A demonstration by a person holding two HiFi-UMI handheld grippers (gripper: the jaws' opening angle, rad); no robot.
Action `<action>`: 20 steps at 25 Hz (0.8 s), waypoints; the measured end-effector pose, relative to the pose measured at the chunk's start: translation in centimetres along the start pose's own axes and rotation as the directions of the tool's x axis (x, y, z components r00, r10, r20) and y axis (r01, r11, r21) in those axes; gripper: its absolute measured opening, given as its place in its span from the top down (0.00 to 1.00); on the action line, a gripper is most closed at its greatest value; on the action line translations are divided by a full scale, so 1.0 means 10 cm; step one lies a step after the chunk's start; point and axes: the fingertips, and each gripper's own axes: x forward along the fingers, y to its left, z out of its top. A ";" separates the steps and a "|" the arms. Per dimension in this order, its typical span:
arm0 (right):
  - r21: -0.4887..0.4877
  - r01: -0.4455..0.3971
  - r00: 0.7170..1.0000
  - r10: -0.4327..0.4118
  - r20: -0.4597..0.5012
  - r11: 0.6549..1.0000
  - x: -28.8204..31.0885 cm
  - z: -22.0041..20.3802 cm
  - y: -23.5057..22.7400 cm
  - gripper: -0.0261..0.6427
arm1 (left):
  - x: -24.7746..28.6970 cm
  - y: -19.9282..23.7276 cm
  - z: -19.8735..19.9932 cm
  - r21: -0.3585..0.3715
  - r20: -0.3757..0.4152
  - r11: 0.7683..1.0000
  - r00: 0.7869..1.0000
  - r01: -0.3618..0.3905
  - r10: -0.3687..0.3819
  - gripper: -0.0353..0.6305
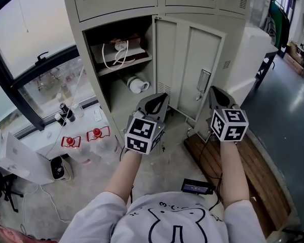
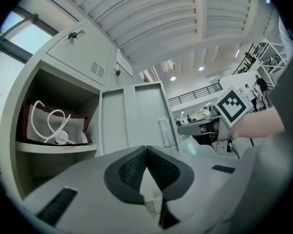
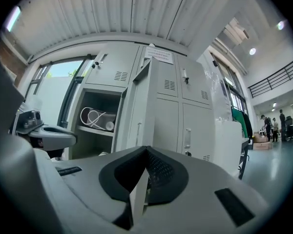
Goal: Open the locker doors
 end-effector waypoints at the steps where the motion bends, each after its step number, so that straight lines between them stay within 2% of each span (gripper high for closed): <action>1: 0.002 0.000 1.000 0.000 -0.001 1.000 0.00 0.00 0.00 0.95 | 0.01 0.00 0.01 0.001 0.002 1.000 1.000 0.001 -0.001 0.92; 5: -0.026 0.016 1.000 -0.015 0.011 1.000 -0.04 0.06 0.03 0.94 | 0.01 0.02 0.07 0.009 0.018 1.000 1.000 -0.002 0.002 0.92; 9: -0.043 0.019 0.994 -0.014 0.112 0.999 -0.14 0.37 0.16 0.94 | -0.02 0.17 0.14 0.014 0.032 0.999 0.999 -0.030 0.029 0.92; 15: -0.147 -0.098 0.957 0.134 0.258 0.984 -0.16 1.13 0.68 0.94 | -0.04 0.46 0.48 0.067 0.062 0.996 0.996 -0.062 0.057 0.92; 20: -0.261 -0.213 0.913 0.287 0.290 0.941 0.00 1.72 1.17 0.94 | -0.08 0.79 1.03 0.108 0.122 0.989 0.988 -0.105 0.092 0.92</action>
